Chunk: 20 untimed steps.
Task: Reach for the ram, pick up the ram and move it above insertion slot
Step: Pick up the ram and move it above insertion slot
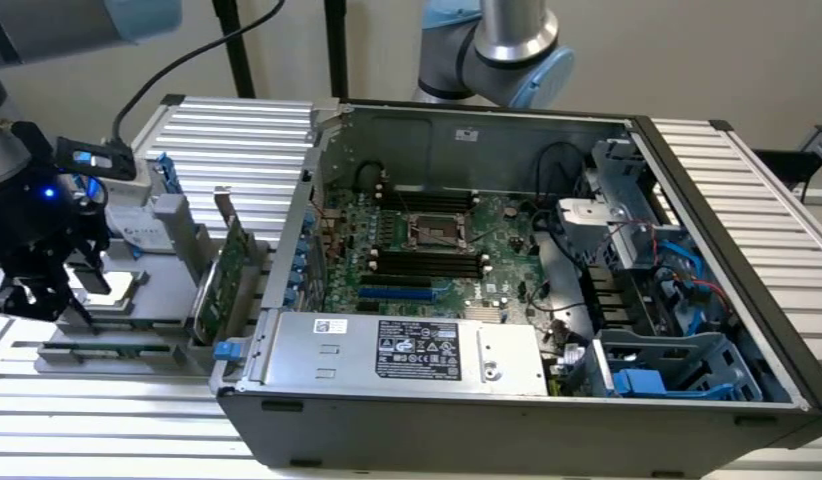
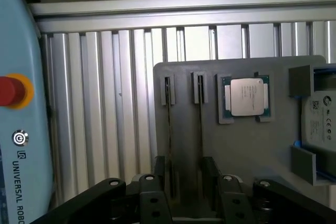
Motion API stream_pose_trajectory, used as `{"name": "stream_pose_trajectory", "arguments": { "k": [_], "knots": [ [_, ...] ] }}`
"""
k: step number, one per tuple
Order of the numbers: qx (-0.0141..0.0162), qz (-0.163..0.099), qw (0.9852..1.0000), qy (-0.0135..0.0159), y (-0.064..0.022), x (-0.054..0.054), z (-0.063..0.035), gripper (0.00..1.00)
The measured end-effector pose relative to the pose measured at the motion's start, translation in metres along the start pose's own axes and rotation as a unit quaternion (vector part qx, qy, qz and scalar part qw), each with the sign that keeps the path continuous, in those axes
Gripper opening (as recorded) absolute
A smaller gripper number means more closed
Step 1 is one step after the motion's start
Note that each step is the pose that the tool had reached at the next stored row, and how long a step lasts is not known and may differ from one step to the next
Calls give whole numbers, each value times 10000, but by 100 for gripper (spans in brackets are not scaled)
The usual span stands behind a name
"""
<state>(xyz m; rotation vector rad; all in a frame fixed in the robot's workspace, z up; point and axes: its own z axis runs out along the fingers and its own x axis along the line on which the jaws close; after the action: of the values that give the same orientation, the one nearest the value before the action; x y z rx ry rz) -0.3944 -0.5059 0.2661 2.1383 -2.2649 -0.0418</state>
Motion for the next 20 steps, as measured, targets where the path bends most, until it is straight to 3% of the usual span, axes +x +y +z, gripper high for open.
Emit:
{"name": "stream_pose_trajectory", "arguments": {
  "k": [20],
  "knots": [
    [0,-88,10000,4,-16,34,363,42]
  ]
}}
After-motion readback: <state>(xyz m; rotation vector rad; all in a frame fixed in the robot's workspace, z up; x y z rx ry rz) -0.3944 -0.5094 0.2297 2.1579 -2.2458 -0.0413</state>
